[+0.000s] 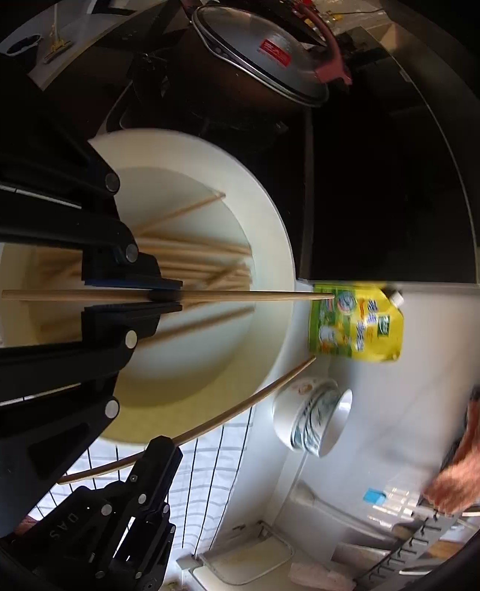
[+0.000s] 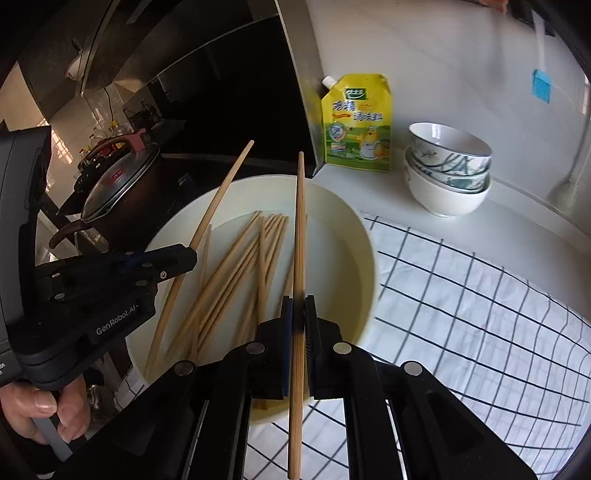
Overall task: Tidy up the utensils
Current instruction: 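Carry both held chopsticks over the cream-white basin, then open both tools to release the chopsticks into the basin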
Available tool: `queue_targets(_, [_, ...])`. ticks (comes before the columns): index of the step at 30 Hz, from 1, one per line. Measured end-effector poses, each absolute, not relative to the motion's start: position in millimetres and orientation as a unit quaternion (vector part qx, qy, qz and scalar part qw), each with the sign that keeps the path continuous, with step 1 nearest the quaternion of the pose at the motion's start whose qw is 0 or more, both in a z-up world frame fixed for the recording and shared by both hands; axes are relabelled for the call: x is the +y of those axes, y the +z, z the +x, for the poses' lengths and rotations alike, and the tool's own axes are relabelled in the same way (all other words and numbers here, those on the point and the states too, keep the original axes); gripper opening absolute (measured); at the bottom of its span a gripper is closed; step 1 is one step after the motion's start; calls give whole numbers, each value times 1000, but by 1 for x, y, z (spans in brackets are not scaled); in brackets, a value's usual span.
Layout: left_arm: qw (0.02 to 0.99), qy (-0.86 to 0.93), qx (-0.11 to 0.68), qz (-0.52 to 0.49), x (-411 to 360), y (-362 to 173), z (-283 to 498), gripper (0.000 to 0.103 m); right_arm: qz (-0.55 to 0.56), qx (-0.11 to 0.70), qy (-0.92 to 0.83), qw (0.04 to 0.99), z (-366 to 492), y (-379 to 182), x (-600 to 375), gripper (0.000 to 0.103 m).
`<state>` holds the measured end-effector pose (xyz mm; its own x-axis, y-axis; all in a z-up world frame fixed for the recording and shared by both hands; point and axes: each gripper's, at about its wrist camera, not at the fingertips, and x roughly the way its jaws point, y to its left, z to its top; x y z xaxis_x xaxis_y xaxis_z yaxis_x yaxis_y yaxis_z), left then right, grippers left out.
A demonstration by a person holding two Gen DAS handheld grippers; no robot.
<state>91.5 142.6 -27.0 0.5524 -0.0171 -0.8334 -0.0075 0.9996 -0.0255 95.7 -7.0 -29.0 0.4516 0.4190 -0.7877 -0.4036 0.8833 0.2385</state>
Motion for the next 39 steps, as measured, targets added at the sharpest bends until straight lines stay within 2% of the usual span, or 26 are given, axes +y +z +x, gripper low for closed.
queue_targets(9, [863, 10, 505, -20, 177, -60, 101, 7, 17, 508, 245, 826, 120, -52, 40, 6])
queue_targets(21, [848, -5, 530, -26, 193, -85, 108, 8, 30, 535, 211, 817, 124, -74, 47, 7])
queue_targets(23, [849, -6, 528, -26, 194, -83, 109, 16, 33, 530, 206, 822, 123, -71, 45, 10])
queue_targets(24, [851, -6, 525, -27, 195, -81, 108, 24, 33, 526, 203, 825, 122, -69, 44, 10])
queue_targets(26, [855, -4, 518, -28, 198, -76, 107, 34, 32, 520, 196, 831, 119, -65, 40, 10])
queue_targets(29, [859, 4, 512, -26, 201, -68, 104, 41, 37, 515, 188, 835, 116, -61, 34, 10])
queue_targets(31, [861, 8, 508, -30, 203, -63, 100, 51, 36, 511, 182, 839, 111, -58, 31, 10])
queue_targets(33, [864, 12, 503, -34, 206, -58, 95, 57, 34, 507, 181, 842, 106, -54, 30, 12])
queue_targets(39, [866, 12, 499, -38, 209, -49, 85, 59, 35, 498, 181, 848, 91, -44, 27, 15])
